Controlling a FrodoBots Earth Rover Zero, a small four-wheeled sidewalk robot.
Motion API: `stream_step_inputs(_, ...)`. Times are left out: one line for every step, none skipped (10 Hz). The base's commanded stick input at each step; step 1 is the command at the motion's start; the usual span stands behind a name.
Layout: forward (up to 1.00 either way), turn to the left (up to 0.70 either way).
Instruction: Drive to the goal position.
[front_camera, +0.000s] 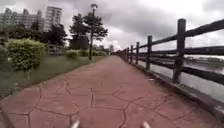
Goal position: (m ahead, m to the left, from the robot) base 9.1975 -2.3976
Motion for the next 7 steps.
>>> stream_step_inputs(0.5,0.0)
stream_step_inputs(0.5,0.0)
stream_step_inputs(0.5,0.0)
stream_step_inputs(0.5,0.0)
stream_step_inputs(0.5,0.0)
stream_step_inputs(0.5,0.0)
stream_step_inputs(0.5,0.0)
